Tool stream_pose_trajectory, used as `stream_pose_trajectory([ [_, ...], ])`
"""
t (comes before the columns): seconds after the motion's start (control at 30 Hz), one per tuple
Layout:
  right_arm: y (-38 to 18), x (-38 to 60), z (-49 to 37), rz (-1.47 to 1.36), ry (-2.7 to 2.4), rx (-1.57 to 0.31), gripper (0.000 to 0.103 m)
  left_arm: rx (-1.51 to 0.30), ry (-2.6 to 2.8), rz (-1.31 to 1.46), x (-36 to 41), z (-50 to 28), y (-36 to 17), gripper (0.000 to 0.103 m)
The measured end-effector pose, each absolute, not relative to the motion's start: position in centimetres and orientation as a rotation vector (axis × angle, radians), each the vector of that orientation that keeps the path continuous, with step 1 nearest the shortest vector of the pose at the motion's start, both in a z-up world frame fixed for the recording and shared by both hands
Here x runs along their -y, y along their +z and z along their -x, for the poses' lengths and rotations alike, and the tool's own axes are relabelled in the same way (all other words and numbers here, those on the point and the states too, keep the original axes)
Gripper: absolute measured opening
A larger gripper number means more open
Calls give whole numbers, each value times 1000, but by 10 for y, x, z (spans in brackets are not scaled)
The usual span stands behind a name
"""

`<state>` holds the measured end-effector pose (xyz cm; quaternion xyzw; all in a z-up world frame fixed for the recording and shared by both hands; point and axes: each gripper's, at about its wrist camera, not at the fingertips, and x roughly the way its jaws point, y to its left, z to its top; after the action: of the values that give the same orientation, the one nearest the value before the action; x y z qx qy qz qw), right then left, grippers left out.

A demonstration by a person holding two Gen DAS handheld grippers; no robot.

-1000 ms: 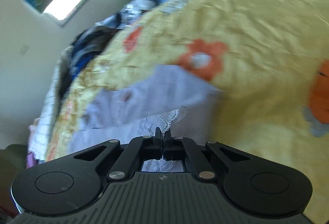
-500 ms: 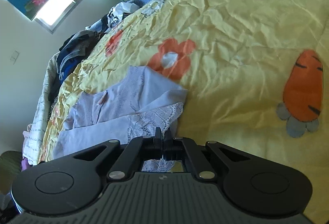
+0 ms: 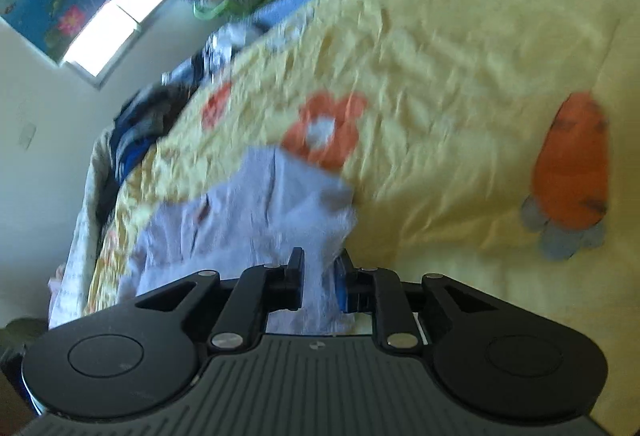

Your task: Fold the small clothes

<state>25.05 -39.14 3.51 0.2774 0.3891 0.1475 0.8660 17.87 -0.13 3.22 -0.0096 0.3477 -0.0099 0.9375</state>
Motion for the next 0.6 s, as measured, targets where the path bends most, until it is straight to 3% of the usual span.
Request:
stream_pose_trajectory([
  [0.1,54,375,-246,-504,333,-741,22,-656,-19,23,2,-178,48,92],
  [0.23,50,328,-257,-426,441,-798,29,-692,27,-29,9,-201,39,92],
  [0.43,24,289,-265,-338,450,-876,31,-742,48,-44,5,-213,15,92],
  [0.6,18,290,-269,-355,459,-889,27,-750,33,-23,1,-215,9,95],
])
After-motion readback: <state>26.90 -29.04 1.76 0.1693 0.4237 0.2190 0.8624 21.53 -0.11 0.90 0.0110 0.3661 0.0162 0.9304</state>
